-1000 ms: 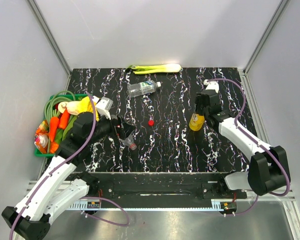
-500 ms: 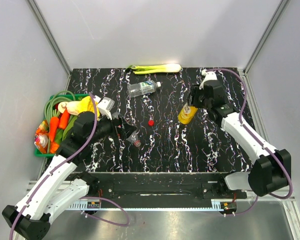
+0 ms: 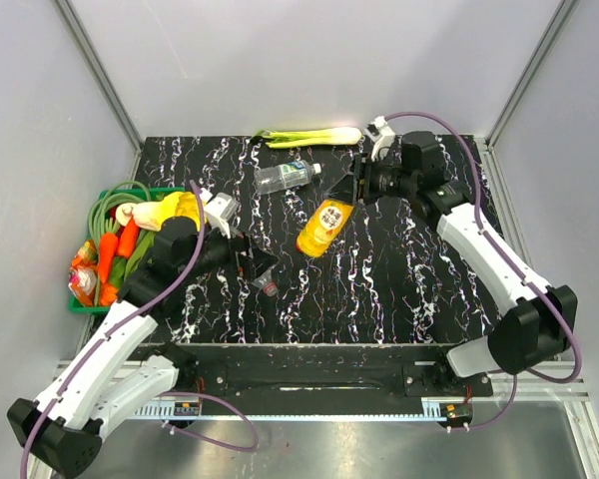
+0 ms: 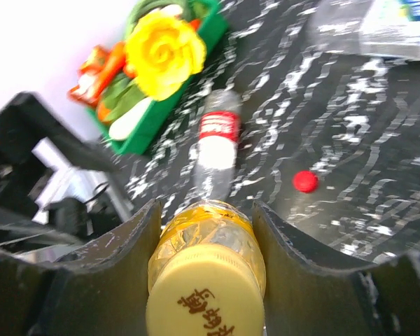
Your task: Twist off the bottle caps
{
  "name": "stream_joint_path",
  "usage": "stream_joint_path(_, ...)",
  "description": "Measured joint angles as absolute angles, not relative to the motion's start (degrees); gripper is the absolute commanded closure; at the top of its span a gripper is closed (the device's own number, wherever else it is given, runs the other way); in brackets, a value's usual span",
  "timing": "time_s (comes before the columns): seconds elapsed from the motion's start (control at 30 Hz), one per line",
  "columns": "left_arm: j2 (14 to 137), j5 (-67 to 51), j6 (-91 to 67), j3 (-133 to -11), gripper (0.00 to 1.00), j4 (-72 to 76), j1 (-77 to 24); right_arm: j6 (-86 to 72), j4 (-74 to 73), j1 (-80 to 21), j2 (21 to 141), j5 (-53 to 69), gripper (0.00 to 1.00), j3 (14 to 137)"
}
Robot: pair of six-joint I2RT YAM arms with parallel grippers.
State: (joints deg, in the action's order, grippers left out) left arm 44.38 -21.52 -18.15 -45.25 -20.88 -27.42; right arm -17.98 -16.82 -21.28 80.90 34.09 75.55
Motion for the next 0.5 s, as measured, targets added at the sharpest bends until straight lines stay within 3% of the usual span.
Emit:
stream_joint_path(0.3, 48.45, -30.35, -17.58, -45.87, 0.01, -17.96, -27.42, -20.62, -16.6, -30.2, 85.43, 45.95, 0.66, 79.37)
stream_joint_path(0.5, 49.95, -39.57, -18.74, -45.95, 0.01, -12.23, -27.42, -28.86, -6.13, -31.88, 86.3, 50.7, 0.68, 78.41)
